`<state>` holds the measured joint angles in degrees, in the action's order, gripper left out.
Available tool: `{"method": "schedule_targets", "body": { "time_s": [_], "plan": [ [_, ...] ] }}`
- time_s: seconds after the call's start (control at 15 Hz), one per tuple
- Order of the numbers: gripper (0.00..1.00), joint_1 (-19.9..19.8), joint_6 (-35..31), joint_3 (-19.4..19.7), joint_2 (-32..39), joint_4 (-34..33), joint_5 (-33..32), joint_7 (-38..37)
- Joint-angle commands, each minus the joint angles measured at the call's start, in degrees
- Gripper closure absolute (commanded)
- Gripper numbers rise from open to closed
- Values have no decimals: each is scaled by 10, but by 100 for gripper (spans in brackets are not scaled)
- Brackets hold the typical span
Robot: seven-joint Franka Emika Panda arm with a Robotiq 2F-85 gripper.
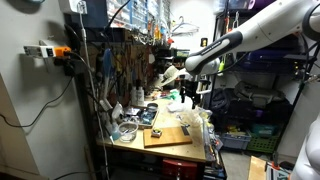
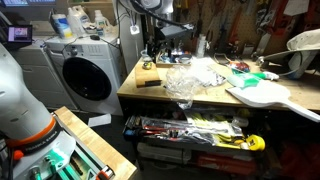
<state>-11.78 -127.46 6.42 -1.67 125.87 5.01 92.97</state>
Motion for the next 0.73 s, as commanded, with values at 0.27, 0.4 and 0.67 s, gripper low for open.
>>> {"method": "schedule_targets", "body": {
  "time_s": [0.27,0.4,0.67],
  "plan": [
    [0,-18,-24,59,-182,186,-43,-176],
    [0,-21,-78,59,-200,198,-94,-191],
    [0,-2,-60,74,-185,175,-84,-184]
  ]
}}
